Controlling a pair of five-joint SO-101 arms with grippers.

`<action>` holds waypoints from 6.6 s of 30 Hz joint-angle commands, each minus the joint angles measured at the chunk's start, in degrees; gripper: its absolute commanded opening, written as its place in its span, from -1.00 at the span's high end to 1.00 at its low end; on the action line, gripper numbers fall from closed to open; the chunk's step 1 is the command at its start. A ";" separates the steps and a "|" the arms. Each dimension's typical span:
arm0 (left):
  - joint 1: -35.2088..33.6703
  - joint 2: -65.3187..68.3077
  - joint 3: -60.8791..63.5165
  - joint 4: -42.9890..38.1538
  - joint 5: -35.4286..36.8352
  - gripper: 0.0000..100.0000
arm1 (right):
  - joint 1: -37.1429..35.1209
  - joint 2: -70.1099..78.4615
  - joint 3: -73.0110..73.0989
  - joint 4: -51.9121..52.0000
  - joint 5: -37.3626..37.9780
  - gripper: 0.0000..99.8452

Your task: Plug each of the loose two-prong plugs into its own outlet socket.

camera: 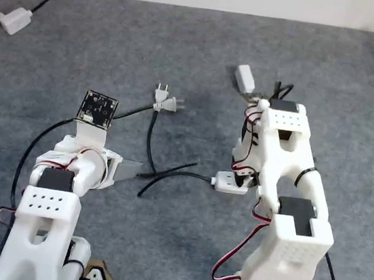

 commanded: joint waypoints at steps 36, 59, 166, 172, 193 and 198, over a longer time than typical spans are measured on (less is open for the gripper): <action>27.03 7.60 -26.51 30.86 -0.26 0.16 | 25.36 -34.15 -21.32 14.73 -0.88 0.46; 45.32 83.12 -97.63 52.40 -11.78 0.17 | 33.27 -62.11 41.10 -27.12 -2.73 0.46; -22.46 105.19 -142.55 21.71 -23.03 0.93 | 20.35 -66.51 54.64 -28.70 0.18 0.46; -23.43 109.05 -142.55 12.92 -23.03 0.82 | 20.62 -66.51 54.73 -28.62 0.18 0.46; -32.13 109.23 -142.64 18.90 -22.95 0.45 | 20.35 -66.59 55.96 -24.92 0.26 0.46; -31.52 108.79 -144.04 40.62 -23.03 0.45 | 15.87 -66.59 55.87 -21.76 0.35 0.46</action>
